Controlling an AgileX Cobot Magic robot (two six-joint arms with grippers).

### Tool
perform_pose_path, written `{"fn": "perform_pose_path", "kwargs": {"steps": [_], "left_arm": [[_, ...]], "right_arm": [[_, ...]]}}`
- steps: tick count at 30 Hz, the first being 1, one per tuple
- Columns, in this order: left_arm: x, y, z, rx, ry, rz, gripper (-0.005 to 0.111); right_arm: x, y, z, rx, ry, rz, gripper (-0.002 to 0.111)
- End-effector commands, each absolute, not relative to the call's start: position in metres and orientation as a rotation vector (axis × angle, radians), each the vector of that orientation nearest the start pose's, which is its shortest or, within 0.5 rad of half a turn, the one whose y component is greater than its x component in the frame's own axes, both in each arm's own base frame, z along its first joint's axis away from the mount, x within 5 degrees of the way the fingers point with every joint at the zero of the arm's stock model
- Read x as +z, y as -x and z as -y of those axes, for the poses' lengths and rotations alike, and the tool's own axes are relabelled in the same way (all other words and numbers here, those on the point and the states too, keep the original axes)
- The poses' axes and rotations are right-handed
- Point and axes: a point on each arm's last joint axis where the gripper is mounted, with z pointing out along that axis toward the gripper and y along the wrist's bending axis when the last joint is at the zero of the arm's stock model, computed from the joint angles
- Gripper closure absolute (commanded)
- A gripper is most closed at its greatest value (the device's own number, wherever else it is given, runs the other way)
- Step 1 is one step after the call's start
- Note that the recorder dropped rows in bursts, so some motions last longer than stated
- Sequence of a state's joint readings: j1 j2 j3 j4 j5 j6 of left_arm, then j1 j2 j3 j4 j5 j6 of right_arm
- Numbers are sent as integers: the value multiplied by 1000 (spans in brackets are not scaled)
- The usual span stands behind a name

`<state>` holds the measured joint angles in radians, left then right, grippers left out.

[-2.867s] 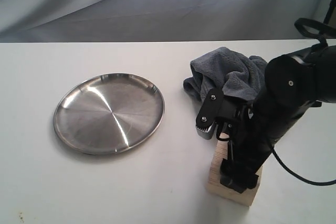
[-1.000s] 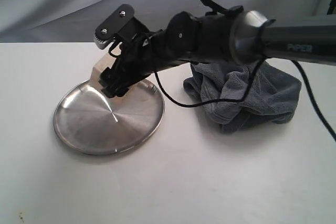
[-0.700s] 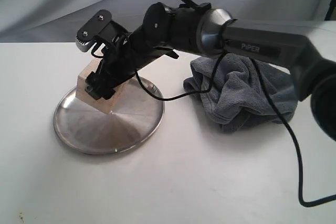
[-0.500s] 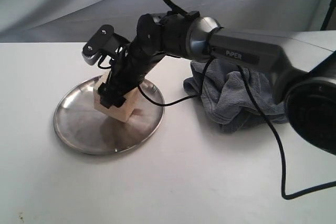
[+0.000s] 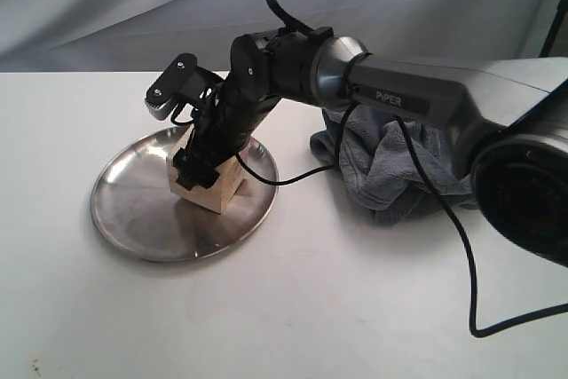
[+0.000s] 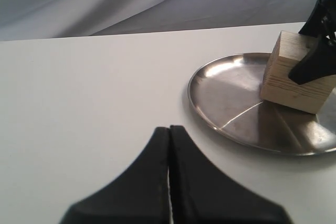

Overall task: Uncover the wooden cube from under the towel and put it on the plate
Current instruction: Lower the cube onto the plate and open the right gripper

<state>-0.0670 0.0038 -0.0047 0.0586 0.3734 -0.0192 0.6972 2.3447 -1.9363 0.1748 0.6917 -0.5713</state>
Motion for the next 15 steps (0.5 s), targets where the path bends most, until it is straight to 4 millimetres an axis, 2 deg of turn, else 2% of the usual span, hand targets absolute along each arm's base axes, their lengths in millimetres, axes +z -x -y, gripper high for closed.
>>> {"fn": "perform_pose_path", "kwargs": {"steps": [1, 8, 15], "left_arm": [[181, -53, 2, -10, -76, -1843, 107], [181, -53, 2, -10, -76, -1843, 107], [181, -53, 2, -10, -76, -1843, 107]], "right_arm": [[181, -394, -346, 299, 1324, -2099, 108], [180, -397, -348, 299, 1300, -2078, 108], [164, -399, -350, 316, 1286, -2100, 108]]}}
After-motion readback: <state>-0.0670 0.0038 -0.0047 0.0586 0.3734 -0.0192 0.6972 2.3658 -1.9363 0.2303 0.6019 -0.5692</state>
